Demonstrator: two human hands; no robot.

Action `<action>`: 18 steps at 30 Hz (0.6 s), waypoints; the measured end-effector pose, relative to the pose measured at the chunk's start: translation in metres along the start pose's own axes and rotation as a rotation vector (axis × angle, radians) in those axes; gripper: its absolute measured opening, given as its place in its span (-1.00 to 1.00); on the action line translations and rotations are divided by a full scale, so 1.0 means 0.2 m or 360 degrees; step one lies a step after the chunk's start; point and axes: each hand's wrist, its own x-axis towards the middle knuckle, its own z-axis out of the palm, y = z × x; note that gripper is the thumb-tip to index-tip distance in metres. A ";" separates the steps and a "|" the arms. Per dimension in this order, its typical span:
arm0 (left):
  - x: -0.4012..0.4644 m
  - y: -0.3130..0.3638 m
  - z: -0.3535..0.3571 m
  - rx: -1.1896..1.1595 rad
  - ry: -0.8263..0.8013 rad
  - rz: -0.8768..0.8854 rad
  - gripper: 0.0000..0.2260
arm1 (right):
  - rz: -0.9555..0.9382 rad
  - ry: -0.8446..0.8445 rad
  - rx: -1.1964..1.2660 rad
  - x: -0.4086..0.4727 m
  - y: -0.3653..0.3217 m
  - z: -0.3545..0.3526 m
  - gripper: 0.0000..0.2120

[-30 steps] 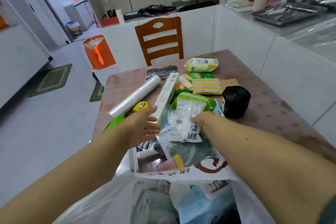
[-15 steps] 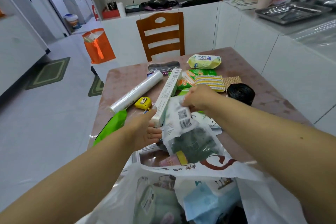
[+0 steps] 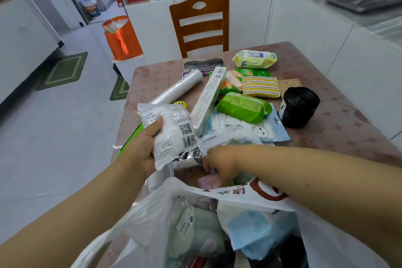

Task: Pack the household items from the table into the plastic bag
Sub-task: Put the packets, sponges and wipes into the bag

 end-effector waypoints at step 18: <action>-0.13 0.04 0.18 0.0143 0.0301 -0.0034 -0.72 | 0.0005 0.0635 0.2415 -0.35 0.12 -0.39 -0.77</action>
